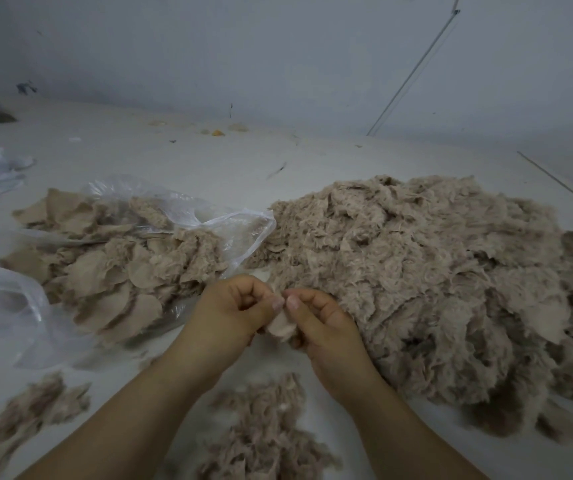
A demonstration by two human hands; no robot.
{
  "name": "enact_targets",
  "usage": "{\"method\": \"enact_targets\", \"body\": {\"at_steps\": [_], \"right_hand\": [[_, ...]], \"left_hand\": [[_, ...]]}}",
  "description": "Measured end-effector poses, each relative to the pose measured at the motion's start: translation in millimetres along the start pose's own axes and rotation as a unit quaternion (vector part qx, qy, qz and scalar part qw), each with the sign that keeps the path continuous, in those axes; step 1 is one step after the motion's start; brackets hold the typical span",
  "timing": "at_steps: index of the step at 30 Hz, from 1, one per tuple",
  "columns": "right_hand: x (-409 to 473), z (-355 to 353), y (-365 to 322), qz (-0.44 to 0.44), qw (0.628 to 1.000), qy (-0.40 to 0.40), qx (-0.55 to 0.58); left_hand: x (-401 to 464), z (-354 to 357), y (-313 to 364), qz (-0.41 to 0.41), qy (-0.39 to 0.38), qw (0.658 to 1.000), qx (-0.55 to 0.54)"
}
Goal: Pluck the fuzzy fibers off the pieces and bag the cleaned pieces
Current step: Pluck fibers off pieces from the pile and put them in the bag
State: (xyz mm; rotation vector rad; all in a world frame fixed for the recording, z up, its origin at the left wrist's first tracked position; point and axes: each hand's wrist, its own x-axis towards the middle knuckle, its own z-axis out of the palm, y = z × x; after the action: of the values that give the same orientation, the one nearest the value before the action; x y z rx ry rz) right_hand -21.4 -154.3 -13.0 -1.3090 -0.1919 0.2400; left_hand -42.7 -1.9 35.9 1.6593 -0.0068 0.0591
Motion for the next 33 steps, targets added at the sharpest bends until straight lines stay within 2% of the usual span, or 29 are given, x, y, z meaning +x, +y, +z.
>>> {"method": "enact_targets", "body": {"at_steps": [3,7,9,11,13,15,16,18,19,20,22,24,26,27,30,31,33], "right_hand": [[1,2,-2,-0.014,0.998,-0.026,-0.063],[1,-1,3,-0.005,0.996,-0.005,-0.091],[2,-3,5,0.011,0.998,0.009,-0.063],[4,-4,7,0.02,0.998,0.018,-0.054],[5,-5,9,0.023,0.998,0.018,-0.055],[5,-4,10,0.023,0.999,0.018,-0.042],[5,-5,10,0.023,0.999,0.02,-0.036],[4,-5,10,0.022,0.999,0.025,-0.031],[3,-5,10,0.021,0.999,0.026,-0.029],[3,-5,10,0.02,0.999,0.025,-0.027],[4,-5,9,0.02,0.999,0.024,-0.024],[4,-4,9,0.02,0.999,0.025,-0.022],[5,-3,10,0.019,0.999,0.027,-0.023],[6,-3,10,0.018,0.999,0.027,-0.024],[7,-4,10,0.026,0.999,0.025,-0.022],[7,-4,11,0.031,0.999,0.026,-0.021],[7,-4,11,0.036,0.999,0.03,-0.02]], "left_hand": [[0,-2,5,0.012,-0.006,0.999,-0.033],[8,-11,1,-0.005,0.02,0.999,-0.05],[15,-19,-2,0.02,0.063,0.998,-0.017],[28,-34,-3,0.079,0.145,0.985,0.048],[41,-54,-1,0.145,0.229,0.949,0.158],[53,-74,-2,0.186,0.277,0.881,0.337],[57,-82,-3,0.182,0.275,0.834,0.443],[63,-87,-3,0.108,0.219,0.749,0.616],[64,-87,-2,0.068,0.191,0.723,0.66],[65,-85,1,0.051,0.172,0.713,0.678],[64,-78,6,0.09,0.177,0.718,0.667],[58,-65,8,0.176,0.194,0.715,0.648],[54,-44,8,0.25,0.161,0.711,0.637],[54,-32,6,0.251,0.117,0.731,0.623],[68,-2,-13,0.124,-0.008,0.799,0.588],[72,4,-20,0.089,-0.026,0.812,0.576],[78,9,-31,0.066,-0.005,0.844,0.532]]}}
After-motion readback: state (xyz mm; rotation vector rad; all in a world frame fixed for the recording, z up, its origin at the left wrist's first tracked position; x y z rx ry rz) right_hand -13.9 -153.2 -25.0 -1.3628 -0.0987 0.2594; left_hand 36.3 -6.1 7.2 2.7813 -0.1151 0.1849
